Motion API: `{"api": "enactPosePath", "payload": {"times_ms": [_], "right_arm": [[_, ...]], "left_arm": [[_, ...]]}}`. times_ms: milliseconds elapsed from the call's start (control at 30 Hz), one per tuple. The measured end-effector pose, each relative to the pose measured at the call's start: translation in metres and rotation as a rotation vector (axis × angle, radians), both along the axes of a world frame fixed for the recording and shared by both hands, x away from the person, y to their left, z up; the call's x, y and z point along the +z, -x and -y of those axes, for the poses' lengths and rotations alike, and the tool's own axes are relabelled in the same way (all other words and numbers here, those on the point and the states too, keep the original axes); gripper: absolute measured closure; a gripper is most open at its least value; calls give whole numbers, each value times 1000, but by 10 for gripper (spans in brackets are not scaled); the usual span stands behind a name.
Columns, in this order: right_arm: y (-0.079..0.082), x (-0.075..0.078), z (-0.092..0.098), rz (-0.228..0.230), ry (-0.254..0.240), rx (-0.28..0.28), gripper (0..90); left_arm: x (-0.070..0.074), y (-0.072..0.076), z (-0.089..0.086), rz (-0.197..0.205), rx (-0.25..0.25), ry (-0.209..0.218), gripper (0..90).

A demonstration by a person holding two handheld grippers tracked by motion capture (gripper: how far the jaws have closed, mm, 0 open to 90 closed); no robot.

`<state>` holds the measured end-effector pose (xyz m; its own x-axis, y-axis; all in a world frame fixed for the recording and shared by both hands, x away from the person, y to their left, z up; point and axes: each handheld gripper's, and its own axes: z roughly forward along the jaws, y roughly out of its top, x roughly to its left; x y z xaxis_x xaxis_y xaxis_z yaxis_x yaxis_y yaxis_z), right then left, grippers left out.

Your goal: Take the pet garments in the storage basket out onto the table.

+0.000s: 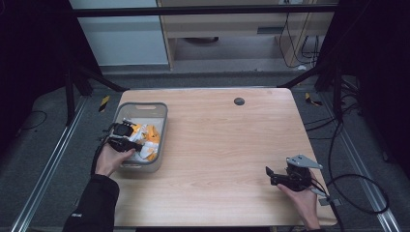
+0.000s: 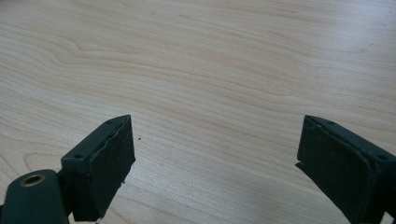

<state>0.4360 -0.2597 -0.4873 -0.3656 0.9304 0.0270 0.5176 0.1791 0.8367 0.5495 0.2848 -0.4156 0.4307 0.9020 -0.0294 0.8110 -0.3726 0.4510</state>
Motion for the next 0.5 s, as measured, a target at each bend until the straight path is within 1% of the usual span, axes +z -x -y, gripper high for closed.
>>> {"api": "enactPosePath", "payload": {"times_ms": [67,200,333,433,467,500], "right_arm": [[0,0,0,0,1,1,111],[0,0,0,0,0,0,110],[0,0,0,1,2,1,110],[0,0,0,1,2,-1,110],[0,0,0,1,2,-1,110],[0,0,0,1,2,0,110]], "left_arm": [[1,0,-1,6,4,3,717],[9,2,-4,21,9,8,724],[17,3,-7,36,11,13,726],[26,5,-9,52,11,20,728],[26,5,-9,52,11,20,729],[28,6,-10,56,10,21,730]]}}
